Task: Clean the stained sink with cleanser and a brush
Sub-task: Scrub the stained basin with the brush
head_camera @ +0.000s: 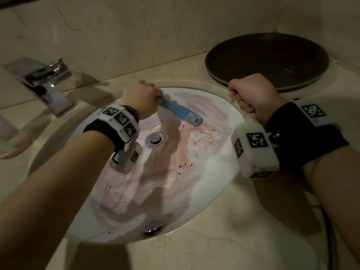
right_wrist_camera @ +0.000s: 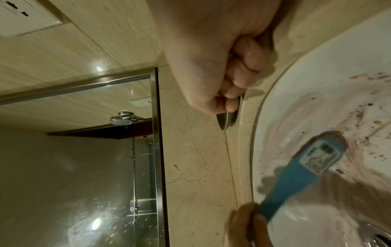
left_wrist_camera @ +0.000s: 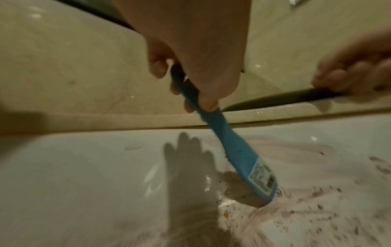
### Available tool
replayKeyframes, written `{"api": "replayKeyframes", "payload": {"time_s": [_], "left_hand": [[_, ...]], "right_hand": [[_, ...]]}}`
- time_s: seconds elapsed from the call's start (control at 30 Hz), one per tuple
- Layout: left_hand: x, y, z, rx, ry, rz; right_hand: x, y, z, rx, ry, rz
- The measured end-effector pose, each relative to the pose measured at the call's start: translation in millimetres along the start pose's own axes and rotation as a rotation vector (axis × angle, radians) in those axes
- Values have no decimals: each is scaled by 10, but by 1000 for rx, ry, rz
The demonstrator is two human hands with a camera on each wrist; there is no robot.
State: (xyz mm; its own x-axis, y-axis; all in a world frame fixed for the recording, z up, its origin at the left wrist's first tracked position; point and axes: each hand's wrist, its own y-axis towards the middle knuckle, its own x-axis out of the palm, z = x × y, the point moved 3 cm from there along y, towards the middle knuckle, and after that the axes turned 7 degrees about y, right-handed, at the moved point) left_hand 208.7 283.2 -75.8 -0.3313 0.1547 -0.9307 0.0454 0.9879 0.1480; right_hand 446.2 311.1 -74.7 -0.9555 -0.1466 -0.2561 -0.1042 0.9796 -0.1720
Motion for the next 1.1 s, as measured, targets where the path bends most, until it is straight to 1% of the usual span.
{"api": "replayKeyframes", "payload": {"time_s": [0.03,0.1,0.17,0.23,0.3,0.37,0.4,0.47,0.5,0.53,0.57,0.63,0.73,0.83,0.9,0.97,1.0,1.1], "left_hand": [[82,-80,-100,-113,-88,-67],[272,-196,-232,-265,-254,-188],[425,-268,-251,-337,-362,-345],[527,-302,-188,-376,-408,-449],[571,-329,-105,-375,-453,-536],[579,-375,-14,-350,-550,-646],[590,-400,33,-306,-576,-717],[608,-457,149,-159,-552,-885],[617,-478,205,-105,-520,-930],[617,-486,253,-80,-493,-944],[618,-477,288,-82,-491,-931],[639,-443,302,-147,-512,-866],[669,-404,225,-253,-447,-764],[728,-386,106,-343,-377,-765],[741,-388,29,-360,-331,-751],[711,-405,9,-311,-322,-731],[700,-423,32,-276,-351,-749],[689,-503,212,-127,-454,-922]], "right_hand": [[0,0,0,1,-3,2],[-1,-1,-3,6,-6,3],[-4,-2,-4,10,-7,3],[-4,0,-2,6,7,-1],[-1,0,1,2,20,-6],[0,-1,2,3,23,-6],[0,0,2,4,22,-6],[-2,4,3,4,18,-3],[-2,4,2,4,18,-3],[0,4,4,5,18,-3],[1,4,5,6,15,-2],[2,2,6,18,1,5],[9,0,-4,34,-11,9],[10,4,-11,34,0,10],[12,2,-10,37,-6,9],[14,-1,-10,36,-13,4],[14,-1,-11,37,-13,3],[11,-5,-12,43,-13,10]]}}
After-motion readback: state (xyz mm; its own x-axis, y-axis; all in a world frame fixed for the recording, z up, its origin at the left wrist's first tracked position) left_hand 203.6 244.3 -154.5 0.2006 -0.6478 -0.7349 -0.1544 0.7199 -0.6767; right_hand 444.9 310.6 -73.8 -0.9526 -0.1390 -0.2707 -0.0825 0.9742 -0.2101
